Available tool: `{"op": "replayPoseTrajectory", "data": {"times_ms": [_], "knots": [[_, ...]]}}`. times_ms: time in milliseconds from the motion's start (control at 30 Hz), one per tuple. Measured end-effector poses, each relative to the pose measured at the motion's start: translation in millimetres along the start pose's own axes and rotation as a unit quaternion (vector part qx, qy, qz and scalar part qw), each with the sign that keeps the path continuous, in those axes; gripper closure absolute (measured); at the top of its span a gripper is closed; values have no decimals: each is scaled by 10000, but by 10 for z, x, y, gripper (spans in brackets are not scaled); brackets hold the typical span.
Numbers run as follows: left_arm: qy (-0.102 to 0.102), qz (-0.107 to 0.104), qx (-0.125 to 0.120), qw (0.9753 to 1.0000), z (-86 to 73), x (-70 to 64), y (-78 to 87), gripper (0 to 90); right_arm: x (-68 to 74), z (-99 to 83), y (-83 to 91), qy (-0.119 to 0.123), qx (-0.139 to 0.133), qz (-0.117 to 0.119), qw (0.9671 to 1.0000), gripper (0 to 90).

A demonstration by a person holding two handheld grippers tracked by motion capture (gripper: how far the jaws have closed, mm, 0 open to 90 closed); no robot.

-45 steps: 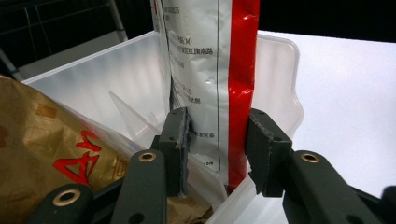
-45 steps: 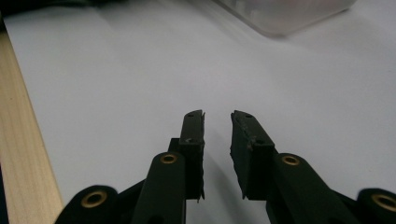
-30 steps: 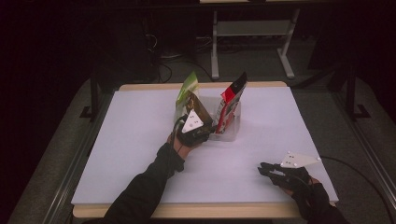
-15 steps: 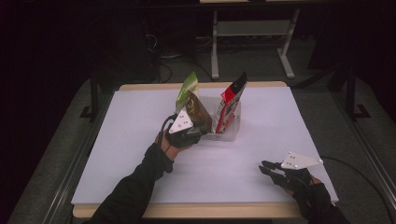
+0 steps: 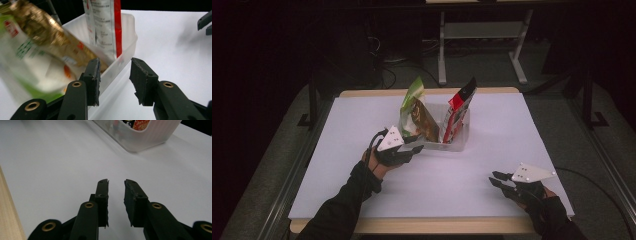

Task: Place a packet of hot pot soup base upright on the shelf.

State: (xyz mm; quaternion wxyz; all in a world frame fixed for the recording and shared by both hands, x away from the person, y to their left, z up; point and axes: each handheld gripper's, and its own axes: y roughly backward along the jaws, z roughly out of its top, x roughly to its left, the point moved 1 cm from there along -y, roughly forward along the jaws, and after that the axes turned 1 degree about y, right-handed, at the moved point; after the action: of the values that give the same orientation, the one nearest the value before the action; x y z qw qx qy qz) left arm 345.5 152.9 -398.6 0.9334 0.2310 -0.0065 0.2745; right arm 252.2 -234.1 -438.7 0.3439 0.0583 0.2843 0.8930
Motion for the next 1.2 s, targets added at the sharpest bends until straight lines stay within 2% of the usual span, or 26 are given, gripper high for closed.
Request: {"op": "replayPoseTrajectory", "data": {"times_ms": [267, 467, 700, 833, 900, 1000, 1200], "knots": [[-46, 167, 169, 9997, -169, 43, 252, 541, -10, 7, 3, 49, -4, -112, 9999, 662], [-84, 351, 403, 9985, -326, 69, 415, 499, -17, 12, 3, 62, -8, -222, 9997, 605], [-20, 489, 442, 9978, -489, 93, 630, 441, -42, 19, -6, 57, 6, -425, 9991, 542], [-93, 615, 583, 9964, -588, 100, 714, 402, -57, 31, -15, 42, -9, -470, 9989, 506], [-96, 673, 564, 9961, -645, 96, 772, 382, -68, 38, -32, 82, -4, -551, 9984, 467], [13, 718, 552, 9959, -710, 113, 852, 360, -85, 40, -51, 40, -11, -651, 9979, 430], [275, 1011, 481, 9933, -821, 149, 1013, 268, -125, 29, -63, -24, -80, -826, 9965, 397]]}}
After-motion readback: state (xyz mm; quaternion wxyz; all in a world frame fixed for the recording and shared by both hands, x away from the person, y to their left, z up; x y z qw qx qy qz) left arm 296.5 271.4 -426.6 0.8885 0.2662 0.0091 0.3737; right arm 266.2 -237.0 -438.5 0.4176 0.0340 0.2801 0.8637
